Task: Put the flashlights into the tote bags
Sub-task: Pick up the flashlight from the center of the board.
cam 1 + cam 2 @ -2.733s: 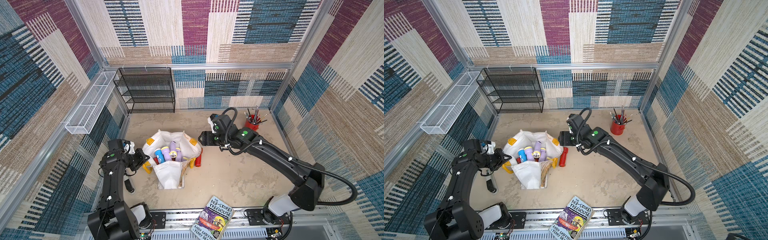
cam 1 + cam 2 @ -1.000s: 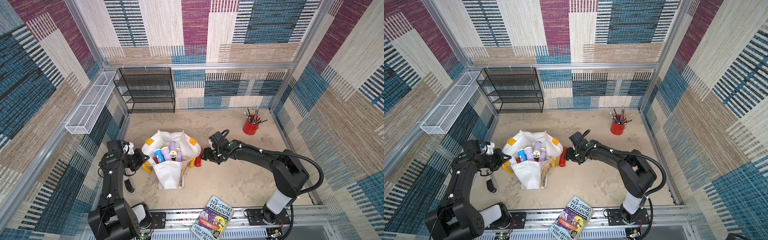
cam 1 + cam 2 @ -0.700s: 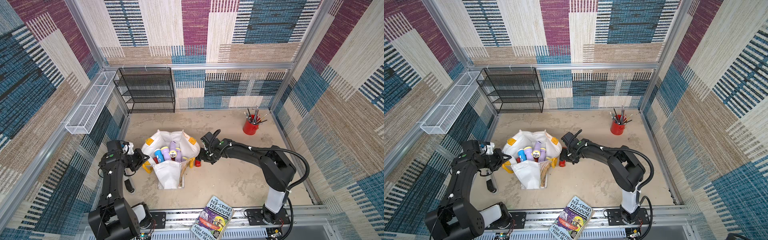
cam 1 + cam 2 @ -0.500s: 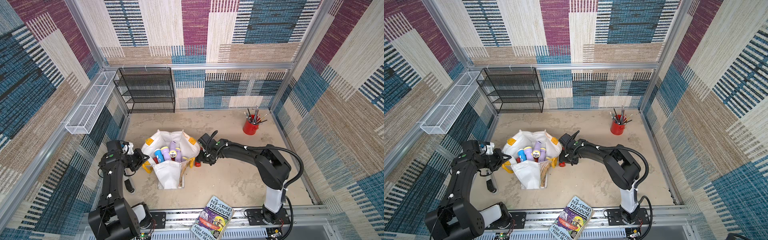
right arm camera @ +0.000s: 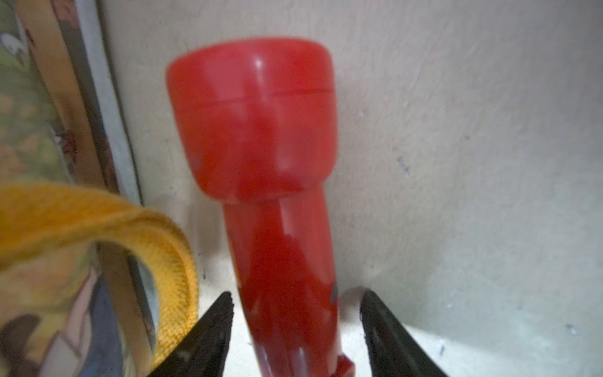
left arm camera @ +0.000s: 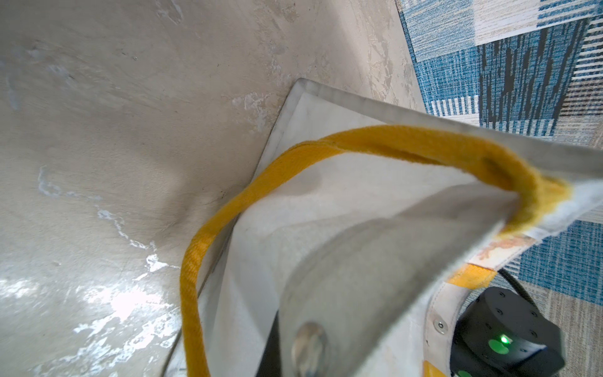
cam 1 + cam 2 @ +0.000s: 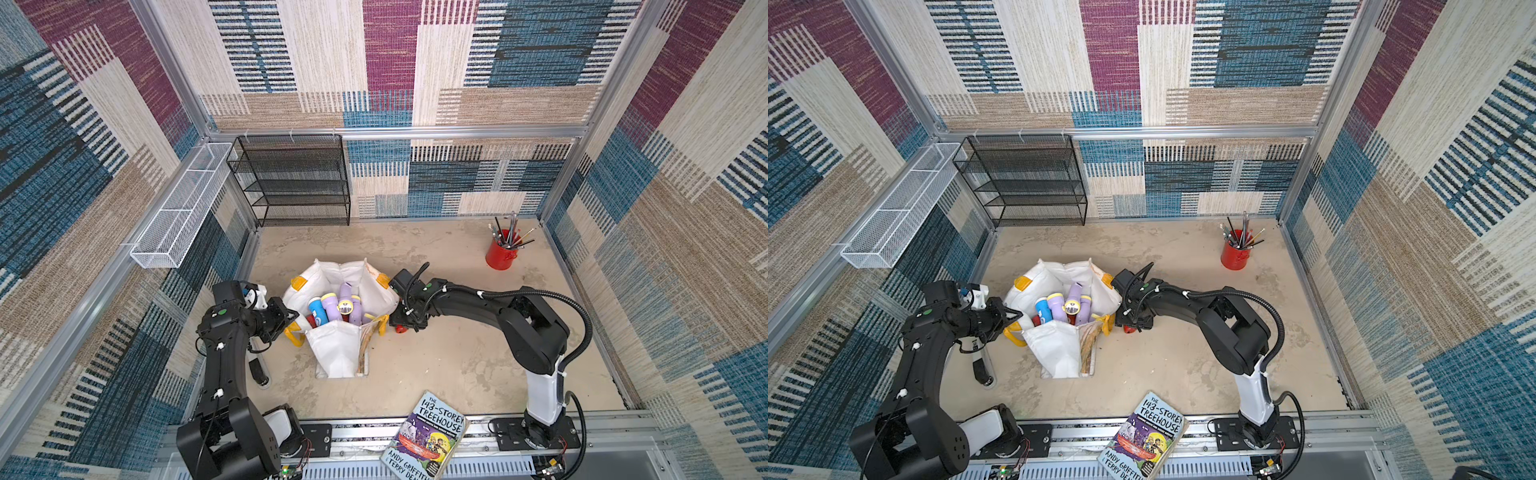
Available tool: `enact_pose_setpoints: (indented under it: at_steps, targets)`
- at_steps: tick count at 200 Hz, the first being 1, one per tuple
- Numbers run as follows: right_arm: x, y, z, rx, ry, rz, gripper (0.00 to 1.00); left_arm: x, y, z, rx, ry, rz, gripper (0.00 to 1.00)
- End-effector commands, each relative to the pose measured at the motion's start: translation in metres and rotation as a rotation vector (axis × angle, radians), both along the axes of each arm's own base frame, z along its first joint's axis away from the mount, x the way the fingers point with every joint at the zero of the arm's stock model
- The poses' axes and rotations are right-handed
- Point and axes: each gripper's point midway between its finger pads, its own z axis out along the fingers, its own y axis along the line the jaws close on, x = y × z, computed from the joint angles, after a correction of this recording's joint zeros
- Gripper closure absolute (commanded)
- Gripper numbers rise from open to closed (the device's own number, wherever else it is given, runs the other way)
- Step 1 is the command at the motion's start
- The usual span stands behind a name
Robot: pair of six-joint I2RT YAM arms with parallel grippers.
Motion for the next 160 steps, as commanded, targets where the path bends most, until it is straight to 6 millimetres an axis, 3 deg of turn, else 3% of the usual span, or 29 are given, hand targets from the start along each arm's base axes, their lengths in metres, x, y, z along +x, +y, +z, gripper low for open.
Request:
enact_pose_setpoints:
  at_steps: [1,109,160]
  targets:
    - [-0.002,-0.010,-0.011,-0.067,0.002,0.002,0.39,0.000,-0.002,0.001,-0.011,-0.004,-0.002,1.00]
    - [-0.026,-0.034,-0.045,-0.193,0.066,0.050,0.51,-0.001,-0.001,0.001,-0.006,-0.005,0.001,1.00]
    - [-0.034,-0.042,-0.049,-0.206,0.072,0.073,0.55,-0.001,0.000,0.001,-0.002,-0.003,0.002,1.00]
